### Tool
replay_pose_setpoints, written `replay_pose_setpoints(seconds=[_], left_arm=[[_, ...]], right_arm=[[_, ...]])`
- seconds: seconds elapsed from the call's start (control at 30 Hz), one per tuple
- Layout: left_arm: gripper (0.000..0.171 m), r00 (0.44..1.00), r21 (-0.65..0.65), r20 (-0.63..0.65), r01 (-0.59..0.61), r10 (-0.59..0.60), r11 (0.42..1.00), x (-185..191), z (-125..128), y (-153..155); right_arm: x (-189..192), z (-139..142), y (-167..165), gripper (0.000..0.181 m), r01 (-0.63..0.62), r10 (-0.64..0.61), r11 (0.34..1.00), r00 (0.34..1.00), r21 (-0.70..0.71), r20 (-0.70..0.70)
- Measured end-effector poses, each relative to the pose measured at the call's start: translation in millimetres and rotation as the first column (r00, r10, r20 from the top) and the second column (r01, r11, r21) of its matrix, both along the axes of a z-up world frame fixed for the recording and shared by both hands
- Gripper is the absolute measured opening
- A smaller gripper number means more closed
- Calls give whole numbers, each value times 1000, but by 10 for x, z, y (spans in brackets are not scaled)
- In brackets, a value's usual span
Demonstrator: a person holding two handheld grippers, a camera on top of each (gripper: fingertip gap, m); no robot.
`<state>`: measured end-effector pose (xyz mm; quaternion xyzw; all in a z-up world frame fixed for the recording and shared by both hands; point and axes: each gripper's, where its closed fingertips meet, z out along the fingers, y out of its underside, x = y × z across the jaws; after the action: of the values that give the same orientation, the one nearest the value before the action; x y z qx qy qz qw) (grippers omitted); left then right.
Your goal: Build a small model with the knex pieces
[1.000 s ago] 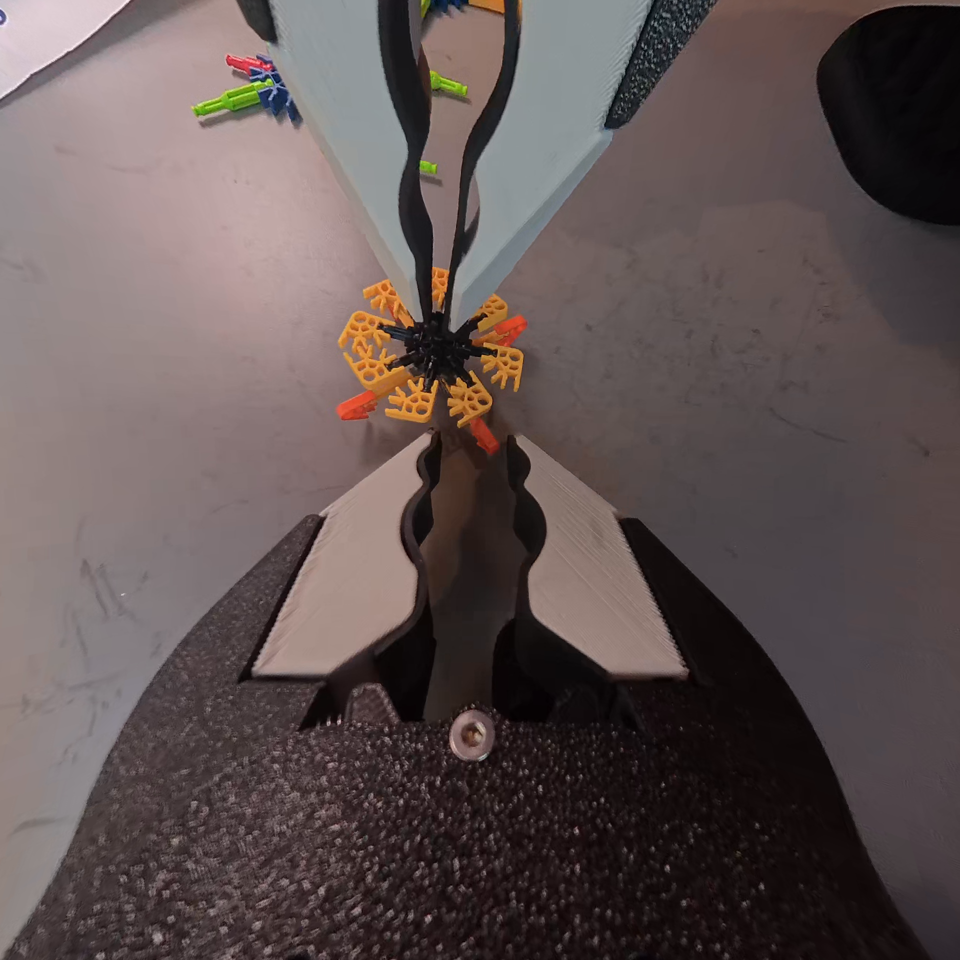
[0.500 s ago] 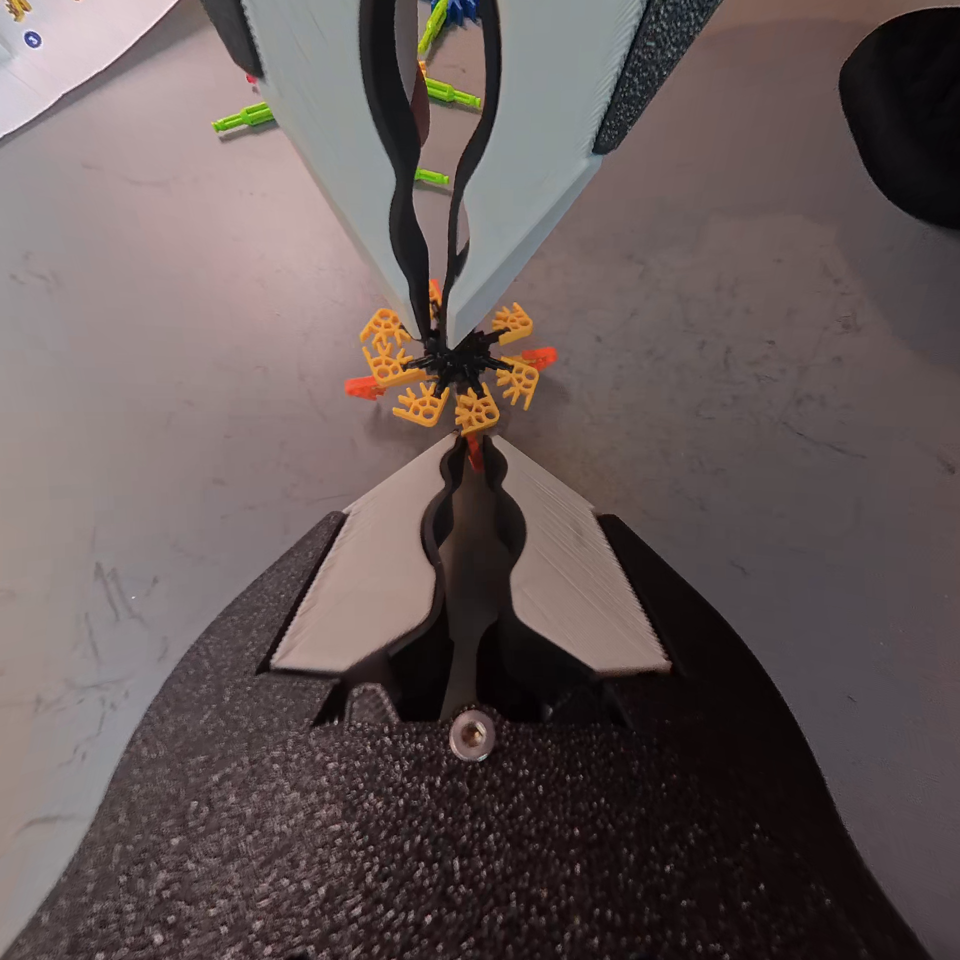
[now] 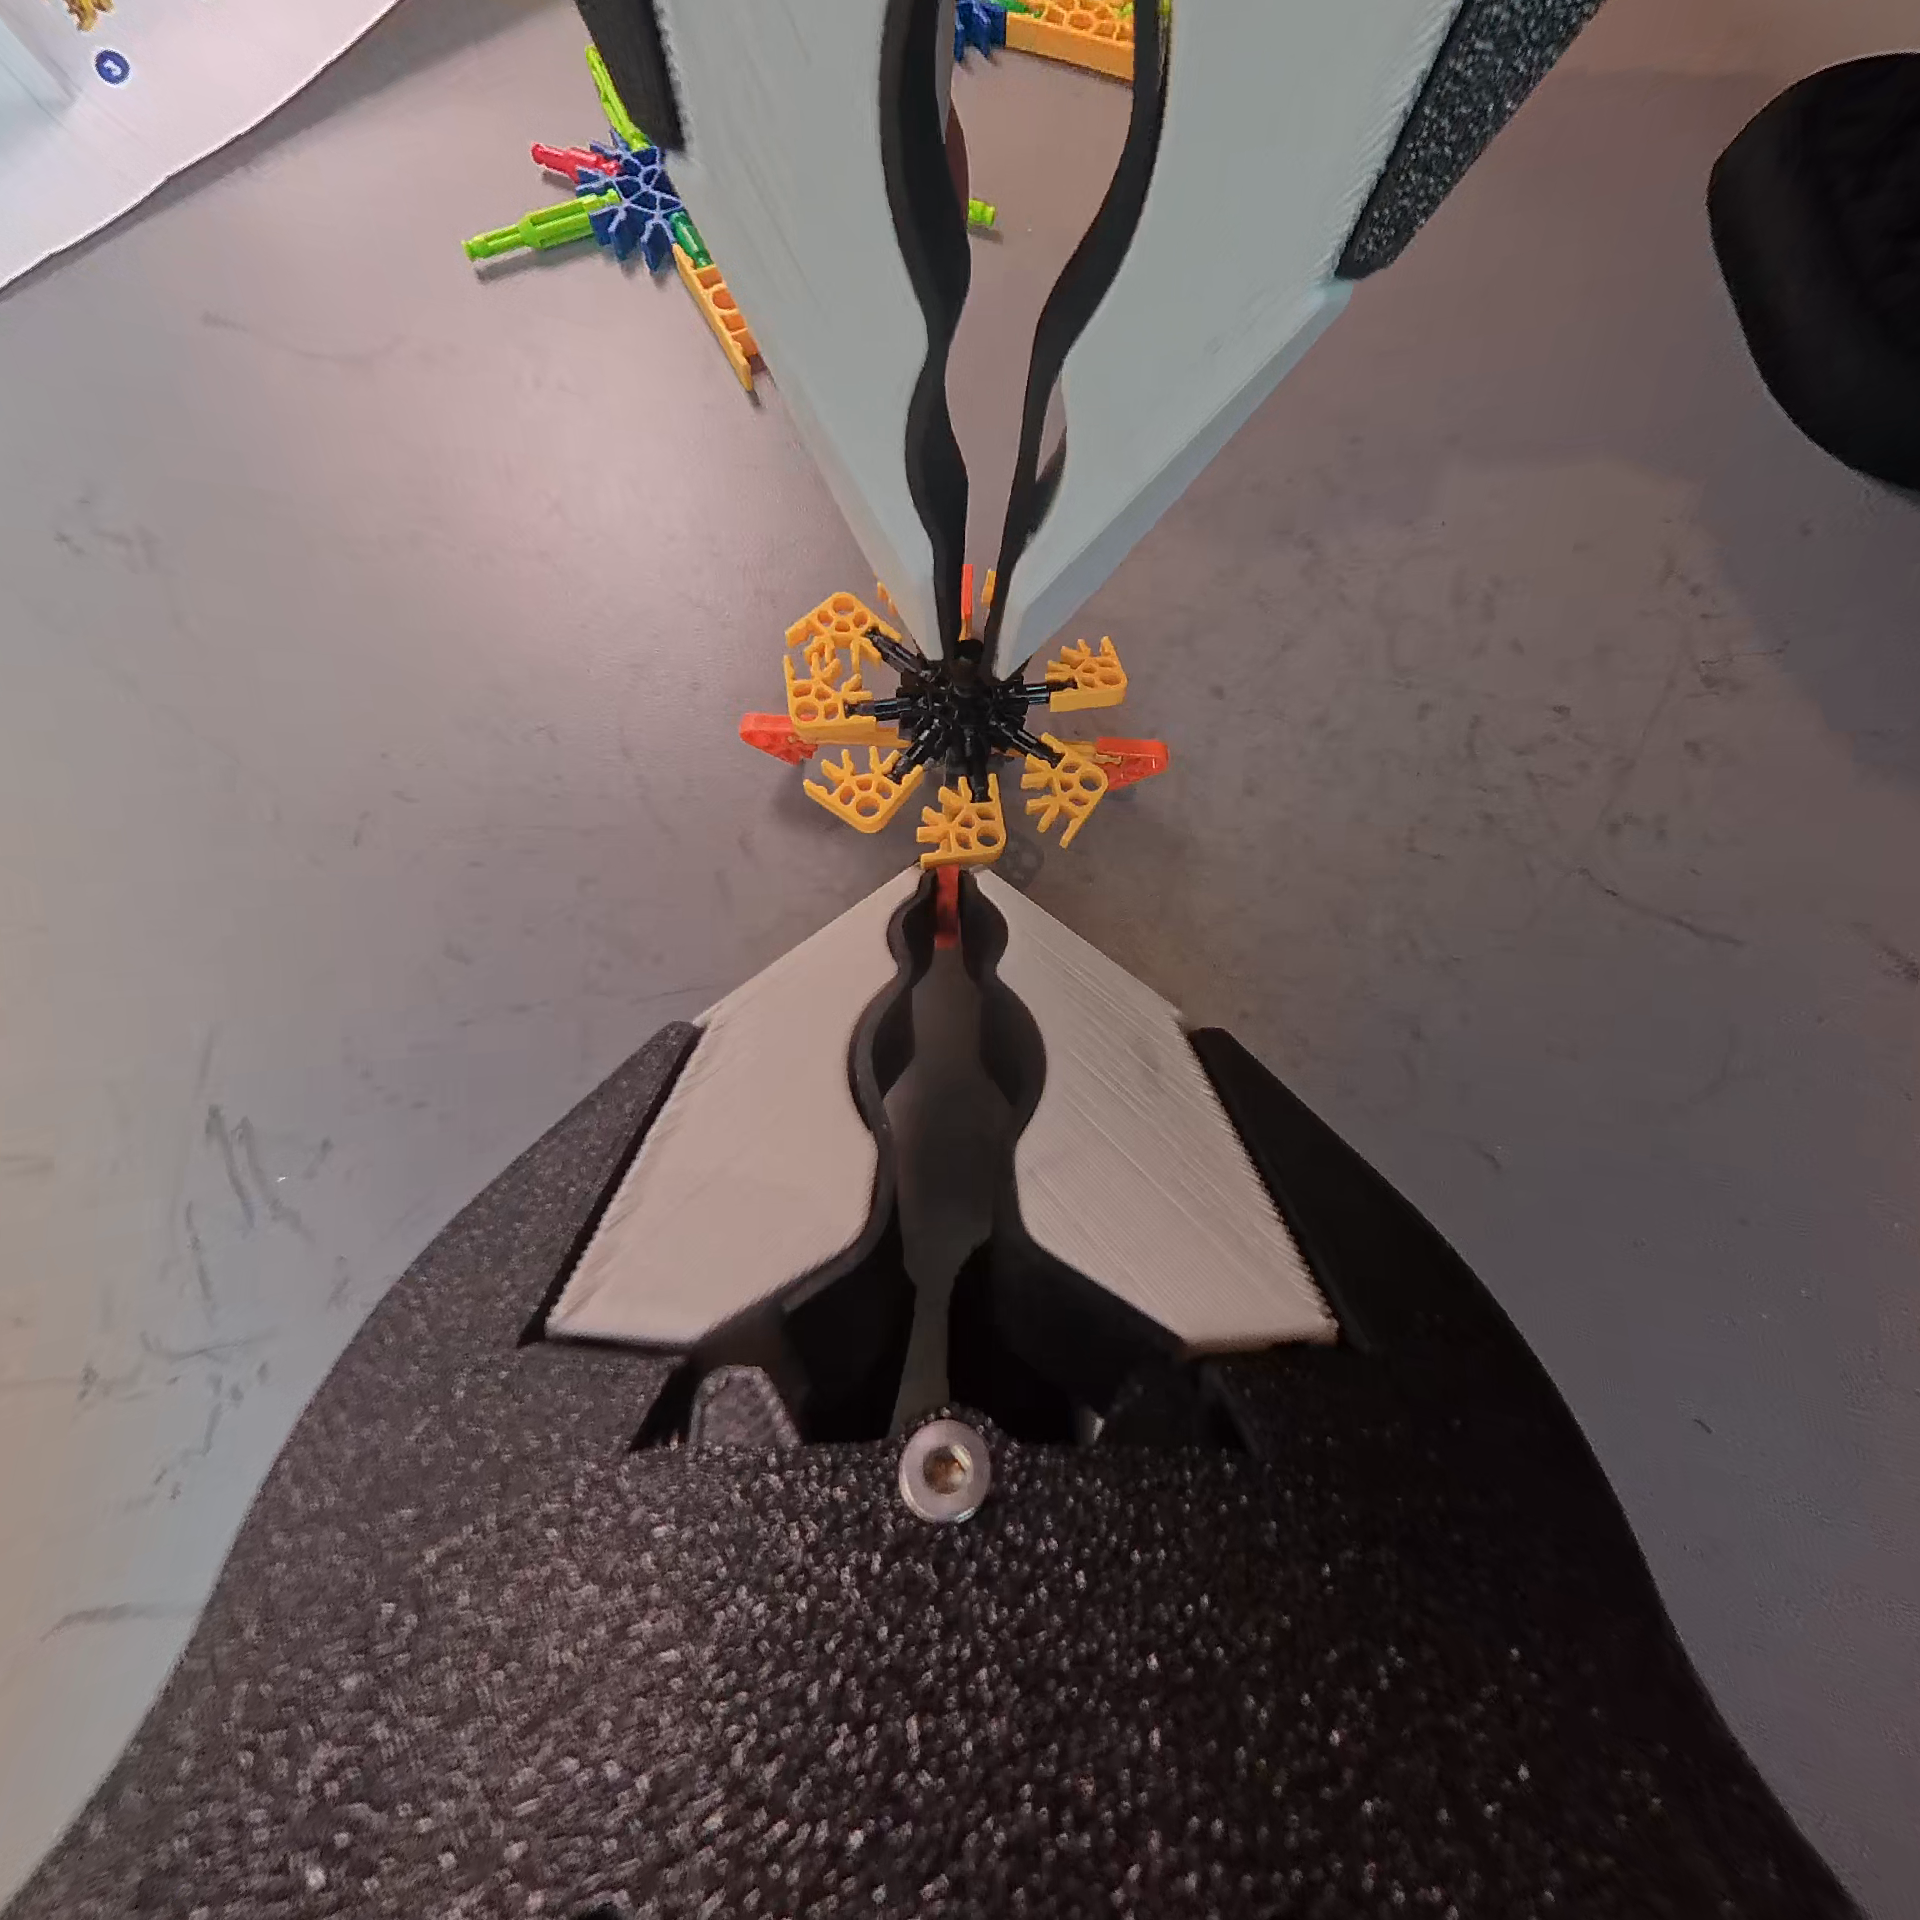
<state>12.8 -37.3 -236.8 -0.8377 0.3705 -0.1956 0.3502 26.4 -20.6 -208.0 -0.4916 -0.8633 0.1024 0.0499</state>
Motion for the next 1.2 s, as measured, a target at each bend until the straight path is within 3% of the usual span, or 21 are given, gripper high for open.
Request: replay_pose_setpoints(seconds=[0.4,0.9,1.13,1.2], left_arm=[[3,1000,-18,15,1,0,1000,11,-3,-12],[2,1000,-32,28,-4,5,999,17,-4,-17],[3,999,-64,41,-21,24,998,-9,-9,-14],[3,999,-66,34,-26,28,997,-18,-15,-15]], right_arm=[[-7,-63,12,2,2,-4,999,999,39,35],[-6,-101,-7,1,98,-99,995,994,23,40],[-21,-87,11,3,112,-109,992,992,51,-71],[-5,-41,-15,19,102,-98,994,990,36,-104]])
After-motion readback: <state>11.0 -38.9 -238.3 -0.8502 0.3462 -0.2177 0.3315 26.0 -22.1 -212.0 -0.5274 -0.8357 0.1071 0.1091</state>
